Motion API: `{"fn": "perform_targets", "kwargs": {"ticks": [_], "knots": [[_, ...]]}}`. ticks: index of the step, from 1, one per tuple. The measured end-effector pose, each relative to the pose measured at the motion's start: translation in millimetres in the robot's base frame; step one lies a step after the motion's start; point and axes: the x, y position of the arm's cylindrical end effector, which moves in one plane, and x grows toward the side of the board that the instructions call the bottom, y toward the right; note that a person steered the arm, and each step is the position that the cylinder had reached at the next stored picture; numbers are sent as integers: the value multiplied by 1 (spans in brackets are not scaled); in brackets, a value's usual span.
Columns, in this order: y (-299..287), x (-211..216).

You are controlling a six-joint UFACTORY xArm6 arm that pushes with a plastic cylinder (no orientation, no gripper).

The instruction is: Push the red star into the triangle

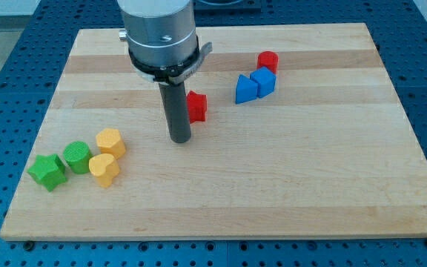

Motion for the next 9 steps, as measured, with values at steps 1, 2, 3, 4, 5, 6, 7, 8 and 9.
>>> {"fn": "perform_targets", "kwargs": {"ticks": [1,2,3,4,5,6,7,8,9], "knots": [[0,-30],[3,-58],[14,-74],[22,-83],[90,-88],[174,-87],[146,-87],[136,-82],[226,-71]]}}
